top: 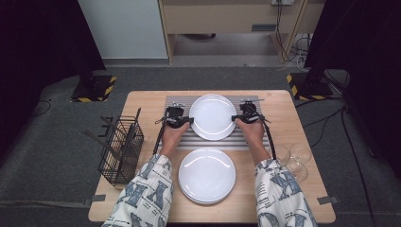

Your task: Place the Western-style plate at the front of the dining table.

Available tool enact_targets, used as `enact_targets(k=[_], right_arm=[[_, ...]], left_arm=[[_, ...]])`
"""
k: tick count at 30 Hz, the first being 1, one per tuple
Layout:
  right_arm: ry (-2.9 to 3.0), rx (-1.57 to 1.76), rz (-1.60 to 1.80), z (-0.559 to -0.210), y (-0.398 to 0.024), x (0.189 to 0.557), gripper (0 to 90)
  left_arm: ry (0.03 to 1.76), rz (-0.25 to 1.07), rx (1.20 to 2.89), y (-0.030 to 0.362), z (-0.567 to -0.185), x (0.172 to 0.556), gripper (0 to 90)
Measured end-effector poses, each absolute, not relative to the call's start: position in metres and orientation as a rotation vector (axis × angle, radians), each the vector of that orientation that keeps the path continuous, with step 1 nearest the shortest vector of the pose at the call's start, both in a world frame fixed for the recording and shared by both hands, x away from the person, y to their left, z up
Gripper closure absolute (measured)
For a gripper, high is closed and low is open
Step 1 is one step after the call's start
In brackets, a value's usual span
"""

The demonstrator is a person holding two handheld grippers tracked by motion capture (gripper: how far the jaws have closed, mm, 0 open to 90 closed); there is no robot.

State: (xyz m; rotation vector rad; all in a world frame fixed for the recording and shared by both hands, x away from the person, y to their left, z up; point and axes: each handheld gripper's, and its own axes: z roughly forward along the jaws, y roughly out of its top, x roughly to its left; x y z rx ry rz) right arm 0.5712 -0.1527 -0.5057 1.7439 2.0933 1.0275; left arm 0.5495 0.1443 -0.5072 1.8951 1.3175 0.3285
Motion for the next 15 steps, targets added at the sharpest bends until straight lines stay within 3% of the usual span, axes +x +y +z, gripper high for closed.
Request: enact_targets(k=[15], right_arm=[[2.088, 1.760, 1.004, -0.5124, -0.1498, 0.5720, 69.5]], left_arm=[[1.342, 0.317, 1.905, 0.1424, -0.5114, 0.5513, 67.1]])
